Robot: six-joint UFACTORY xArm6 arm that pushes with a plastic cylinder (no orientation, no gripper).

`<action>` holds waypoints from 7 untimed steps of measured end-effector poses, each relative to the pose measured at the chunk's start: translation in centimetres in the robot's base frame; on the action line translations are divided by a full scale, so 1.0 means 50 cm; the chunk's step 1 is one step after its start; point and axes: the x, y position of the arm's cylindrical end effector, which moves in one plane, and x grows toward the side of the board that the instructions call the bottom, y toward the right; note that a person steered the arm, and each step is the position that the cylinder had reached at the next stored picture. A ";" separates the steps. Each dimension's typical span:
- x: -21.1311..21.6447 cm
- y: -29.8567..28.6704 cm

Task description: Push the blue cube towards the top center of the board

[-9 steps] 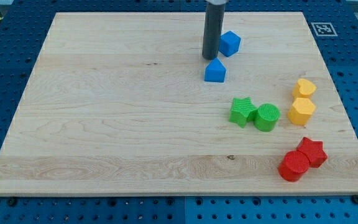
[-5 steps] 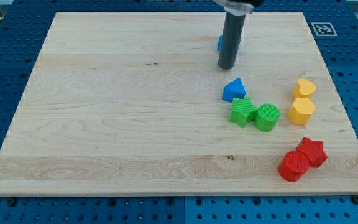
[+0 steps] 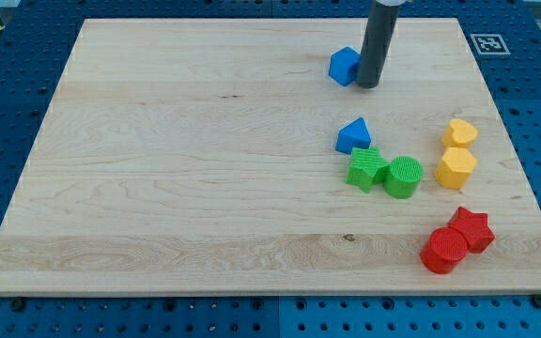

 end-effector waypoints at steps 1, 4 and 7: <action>-0.017 -0.051; -0.233 -0.160; -0.026 -0.154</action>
